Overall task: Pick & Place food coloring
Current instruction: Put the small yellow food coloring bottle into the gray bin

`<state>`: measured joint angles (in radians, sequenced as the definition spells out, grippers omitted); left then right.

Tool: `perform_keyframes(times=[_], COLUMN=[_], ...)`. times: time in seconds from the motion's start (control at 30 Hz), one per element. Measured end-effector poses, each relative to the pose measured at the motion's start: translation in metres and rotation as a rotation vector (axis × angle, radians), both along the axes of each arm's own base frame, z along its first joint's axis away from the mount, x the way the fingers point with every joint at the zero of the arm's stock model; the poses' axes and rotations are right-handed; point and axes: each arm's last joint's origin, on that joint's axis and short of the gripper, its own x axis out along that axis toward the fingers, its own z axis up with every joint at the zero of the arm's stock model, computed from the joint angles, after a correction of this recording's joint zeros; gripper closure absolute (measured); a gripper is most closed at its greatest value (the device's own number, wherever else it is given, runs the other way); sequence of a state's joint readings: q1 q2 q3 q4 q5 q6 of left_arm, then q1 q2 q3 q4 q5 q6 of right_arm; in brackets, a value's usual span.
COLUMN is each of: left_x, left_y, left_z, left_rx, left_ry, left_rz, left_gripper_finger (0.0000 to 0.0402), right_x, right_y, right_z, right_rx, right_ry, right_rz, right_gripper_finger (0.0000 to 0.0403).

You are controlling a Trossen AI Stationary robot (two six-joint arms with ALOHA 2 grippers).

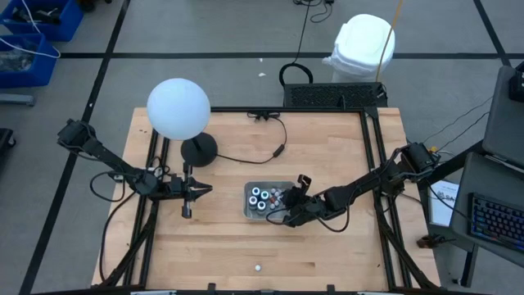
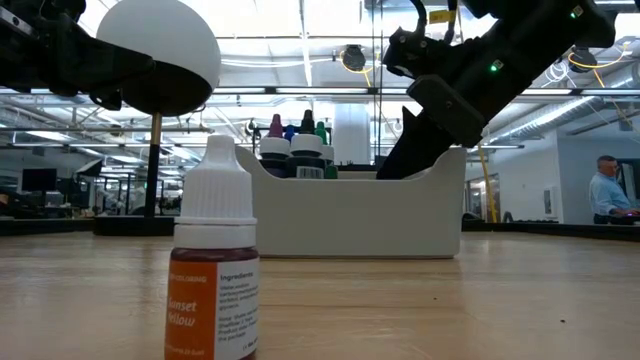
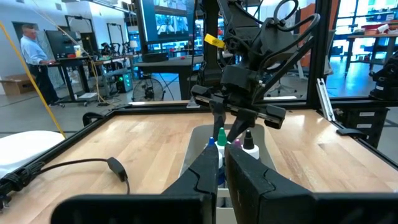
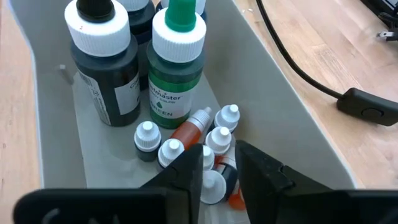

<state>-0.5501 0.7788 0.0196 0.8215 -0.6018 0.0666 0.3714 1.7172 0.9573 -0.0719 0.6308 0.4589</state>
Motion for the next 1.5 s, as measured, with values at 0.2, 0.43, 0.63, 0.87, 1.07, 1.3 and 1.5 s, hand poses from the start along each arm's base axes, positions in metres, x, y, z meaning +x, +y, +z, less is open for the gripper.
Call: perform_keyframes(times=[0.2,0.43,0.63,0.87,1.07,1.3,1.5], left_x=[0.0,0.0,0.0,0.0,0.0,0.0,0.0], left_y=[0.0,0.0,0.0,0.0,0.0,0.0,0.0], left_z=[0.0,0.0,0.0,0.0,0.0,-0.001,0.0], left_rx=[0.0,0.0,0.006,0.004,0.007,0.06,0.163], left_ry=[0.0,0.0,0.0,0.0,0.001,0.016,0.012], left_rz=[0.0,0.001,0.001,0.002,0.002,0.004,0.009], left_gripper_finger=[0.0364,0.0364,0.0364,0.0364,0.0364,0.0364,0.0364], right_x=[0.0,-0.003,-0.016,-0.043,-0.071,-0.107,-0.13], right_y=[0.0,-0.001,-0.004,-0.003,-0.009,-0.038,-0.055], right_z=[0.0,0.016,0.057,0.094,0.1,0.061,0.022], right_rx=[0.0,-0.022,-0.032,-0.066,-0.102,-0.105,-0.066], right_ry=[0.0,-0.028,-0.12,-0.169,-0.182,-0.216,-0.383], right_rz=[0.001,0.038,0.085,0.131,0.199,0.151,0.118], right_gripper_finger=[0.031,0.0316,0.0318,0.0358,0.0397,0.04,0.0402])
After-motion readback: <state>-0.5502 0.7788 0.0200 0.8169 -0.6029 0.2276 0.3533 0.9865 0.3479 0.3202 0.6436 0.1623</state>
